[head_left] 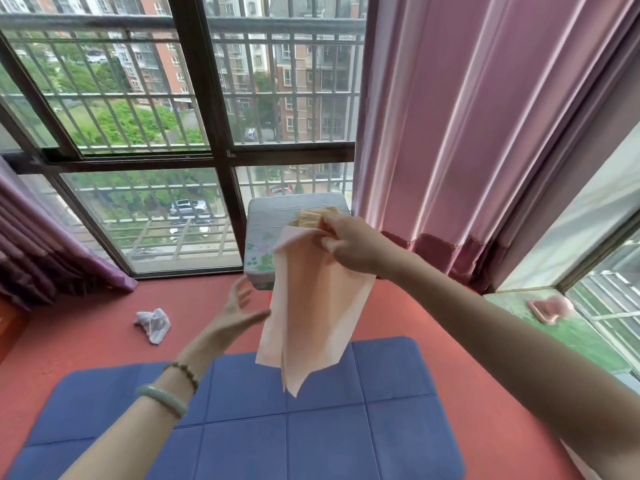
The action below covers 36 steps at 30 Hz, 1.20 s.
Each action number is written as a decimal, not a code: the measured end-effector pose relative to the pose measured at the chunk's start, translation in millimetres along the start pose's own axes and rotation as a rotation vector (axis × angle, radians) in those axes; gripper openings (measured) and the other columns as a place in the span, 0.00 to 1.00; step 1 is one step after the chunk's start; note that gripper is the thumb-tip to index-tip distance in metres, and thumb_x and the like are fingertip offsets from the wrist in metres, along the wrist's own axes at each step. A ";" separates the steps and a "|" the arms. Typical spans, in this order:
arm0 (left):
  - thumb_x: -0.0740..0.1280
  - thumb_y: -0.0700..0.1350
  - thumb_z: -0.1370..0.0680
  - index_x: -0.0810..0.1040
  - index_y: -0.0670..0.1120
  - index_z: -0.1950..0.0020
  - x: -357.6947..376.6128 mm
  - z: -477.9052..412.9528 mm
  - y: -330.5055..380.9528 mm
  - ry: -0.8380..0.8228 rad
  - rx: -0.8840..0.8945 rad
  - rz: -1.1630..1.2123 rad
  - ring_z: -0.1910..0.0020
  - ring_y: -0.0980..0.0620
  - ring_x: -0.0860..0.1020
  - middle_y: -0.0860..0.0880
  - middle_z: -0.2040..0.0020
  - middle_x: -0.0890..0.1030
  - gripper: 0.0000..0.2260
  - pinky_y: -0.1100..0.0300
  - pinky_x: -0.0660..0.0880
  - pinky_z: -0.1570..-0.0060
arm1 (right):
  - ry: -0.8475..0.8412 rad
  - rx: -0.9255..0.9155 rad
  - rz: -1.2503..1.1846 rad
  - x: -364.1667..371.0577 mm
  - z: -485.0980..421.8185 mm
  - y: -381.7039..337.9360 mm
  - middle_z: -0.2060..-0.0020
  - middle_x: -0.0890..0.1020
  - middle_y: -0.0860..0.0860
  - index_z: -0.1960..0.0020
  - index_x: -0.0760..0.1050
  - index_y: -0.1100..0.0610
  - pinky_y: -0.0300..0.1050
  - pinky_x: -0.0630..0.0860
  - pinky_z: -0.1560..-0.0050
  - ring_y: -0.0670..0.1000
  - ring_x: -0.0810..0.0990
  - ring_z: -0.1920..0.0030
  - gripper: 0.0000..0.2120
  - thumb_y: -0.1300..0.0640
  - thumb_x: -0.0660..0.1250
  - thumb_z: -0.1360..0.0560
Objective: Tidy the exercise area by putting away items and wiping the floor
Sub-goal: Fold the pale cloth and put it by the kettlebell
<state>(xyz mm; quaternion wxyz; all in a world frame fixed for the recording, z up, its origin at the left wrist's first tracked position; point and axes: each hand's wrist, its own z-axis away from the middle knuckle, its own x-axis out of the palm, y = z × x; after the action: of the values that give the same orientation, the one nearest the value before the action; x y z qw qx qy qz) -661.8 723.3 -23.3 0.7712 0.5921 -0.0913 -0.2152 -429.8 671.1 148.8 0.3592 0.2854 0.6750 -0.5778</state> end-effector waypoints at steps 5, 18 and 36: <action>0.82 0.58 0.49 0.42 0.58 0.24 31.8 -1.0 -27.5 -0.071 0.070 -0.307 0.26 0.53 0.56 0.51 0.24 0.55 0.65 0.46 0.59 0.28 | -0.042 -0.018 -0.005 -11.6 -5.1 -20.4 0.62 0.73 0.46 0.55 0.69 0.53 0.48 0.67 0.50 0.52 0.73 0.55 0.05 0.54 0.60 0.21; 0.83 0.55 0.46 0.83 0.40 0.49 57.2 -16.6 -7.4 -0.340 -0.061 -0.060 0.49 0.46 0.82 0.43 0.49 0.84 0.31 0.59 0.78 0.50 | 0.222 0.367 -0.073 -53.0 -18.2 73.3 0.57 0.79 0.59 0.51 0.76 0.71 0.47 0.70 0.54 0.56 0.77 0.55 0.16 0.55 0.63 0.23; 0.74 0.43 0.34 0.71 0.28 0.41 89.1 -19.0 42.0 -0.557 -0.121 -0.051 0.50 0.43 0.77 0.38 0.50 0.78 0.28 0.54 0.76 0.50 | -0.466 0.335 -0.549 71.6 72.7 104.7 0.50 0.81 0.50 0.41 0.75 0.58 0.38 0.74 0.48 0.45 0.78 0.50 0.18 0.58 0.73 0.30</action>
<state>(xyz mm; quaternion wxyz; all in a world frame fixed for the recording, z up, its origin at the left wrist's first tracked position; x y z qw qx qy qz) -565.5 709.3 1.2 0.7446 0.4654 -0.2715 -0.3940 -376.2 615.1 24.8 0.2832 0.0102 0.5230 -0.8038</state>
